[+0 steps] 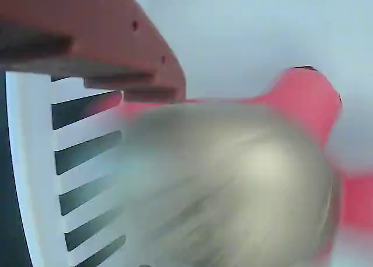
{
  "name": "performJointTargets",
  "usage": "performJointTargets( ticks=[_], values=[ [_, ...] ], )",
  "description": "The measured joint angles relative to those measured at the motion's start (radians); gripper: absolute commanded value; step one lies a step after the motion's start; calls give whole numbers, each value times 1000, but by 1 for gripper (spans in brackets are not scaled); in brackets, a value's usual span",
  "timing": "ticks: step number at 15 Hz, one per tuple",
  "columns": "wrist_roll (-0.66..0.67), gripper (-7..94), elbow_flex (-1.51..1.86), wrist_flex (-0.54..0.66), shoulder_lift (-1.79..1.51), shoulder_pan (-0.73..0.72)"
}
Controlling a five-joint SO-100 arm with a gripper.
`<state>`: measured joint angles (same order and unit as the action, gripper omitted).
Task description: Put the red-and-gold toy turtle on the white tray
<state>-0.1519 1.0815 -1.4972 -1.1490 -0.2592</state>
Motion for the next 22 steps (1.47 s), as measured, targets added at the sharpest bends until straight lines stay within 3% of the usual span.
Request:
performJointTargets(
  ticks=[4,6,7,9,10,17,20,22],
  values=[
    [-14,65,0,0,0,3],
    [-18,56,0,0,0,5],
    [-18,46,0,0,0,5],
    [-18,12,0,0,0,5],
    [-18,0,0,2,-2,5],
    [-83,0,3,29,-176,67],
    [17,0,166,92,-474,149],
    [100,0,405,206,-732,242]
  ],
)
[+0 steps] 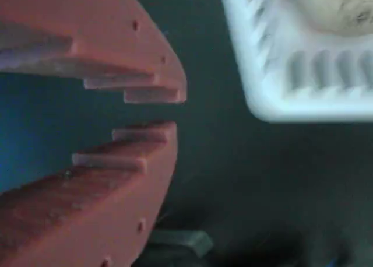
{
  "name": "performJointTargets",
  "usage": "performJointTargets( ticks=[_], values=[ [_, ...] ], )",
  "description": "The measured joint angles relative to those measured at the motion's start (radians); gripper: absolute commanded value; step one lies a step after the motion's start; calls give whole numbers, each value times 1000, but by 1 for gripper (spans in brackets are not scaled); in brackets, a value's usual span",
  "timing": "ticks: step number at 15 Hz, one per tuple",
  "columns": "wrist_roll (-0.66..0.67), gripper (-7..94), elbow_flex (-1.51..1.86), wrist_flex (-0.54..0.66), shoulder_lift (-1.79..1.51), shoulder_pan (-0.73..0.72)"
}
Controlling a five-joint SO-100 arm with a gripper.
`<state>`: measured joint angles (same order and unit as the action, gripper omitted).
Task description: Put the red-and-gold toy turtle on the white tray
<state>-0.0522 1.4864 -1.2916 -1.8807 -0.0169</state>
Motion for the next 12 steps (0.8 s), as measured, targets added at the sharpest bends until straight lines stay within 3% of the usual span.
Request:
performJointTargets(
  ticks=[5,12],
  values=[
    [98,0,704,296,-592,118],
    [89,0,1302,275,-1164,91]
  ],
)
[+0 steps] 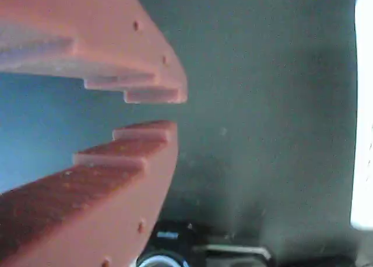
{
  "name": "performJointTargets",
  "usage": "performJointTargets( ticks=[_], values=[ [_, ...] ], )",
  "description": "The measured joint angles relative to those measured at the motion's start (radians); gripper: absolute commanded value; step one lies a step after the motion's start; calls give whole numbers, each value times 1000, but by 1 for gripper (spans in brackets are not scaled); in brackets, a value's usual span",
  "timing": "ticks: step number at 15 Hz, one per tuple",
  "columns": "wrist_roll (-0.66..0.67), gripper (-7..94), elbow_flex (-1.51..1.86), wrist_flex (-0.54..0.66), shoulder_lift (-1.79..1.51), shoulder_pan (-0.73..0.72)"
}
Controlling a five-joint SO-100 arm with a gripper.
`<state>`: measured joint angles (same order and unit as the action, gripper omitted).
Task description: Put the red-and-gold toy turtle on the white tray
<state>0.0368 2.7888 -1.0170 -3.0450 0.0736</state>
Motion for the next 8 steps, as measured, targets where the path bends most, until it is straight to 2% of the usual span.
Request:
performJointTargets(
  ticks=[4,8],
  values=[
    [0,0,115,-179,-192,-5],
    [-32,0,140,-236,-209,-23]
  ],
)
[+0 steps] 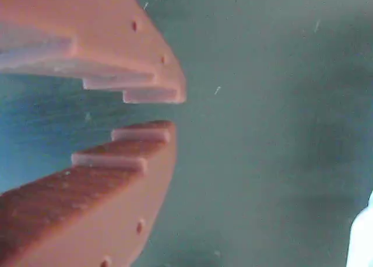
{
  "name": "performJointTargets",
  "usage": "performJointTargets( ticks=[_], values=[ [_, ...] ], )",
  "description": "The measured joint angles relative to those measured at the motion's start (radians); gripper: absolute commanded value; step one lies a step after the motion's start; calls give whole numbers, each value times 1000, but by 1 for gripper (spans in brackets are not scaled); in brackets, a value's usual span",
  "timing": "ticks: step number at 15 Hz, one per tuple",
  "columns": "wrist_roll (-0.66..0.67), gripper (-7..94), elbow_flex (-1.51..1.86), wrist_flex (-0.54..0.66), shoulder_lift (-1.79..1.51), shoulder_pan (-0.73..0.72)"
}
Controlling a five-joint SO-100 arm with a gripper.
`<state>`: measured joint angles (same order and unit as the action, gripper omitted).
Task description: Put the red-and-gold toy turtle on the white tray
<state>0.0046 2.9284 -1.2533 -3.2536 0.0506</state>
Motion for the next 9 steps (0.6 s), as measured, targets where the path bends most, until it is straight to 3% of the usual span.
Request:
performJointTargets(
  ticks=[9],
  values=[
    [0,0,0,0,0,3]
  ],
)
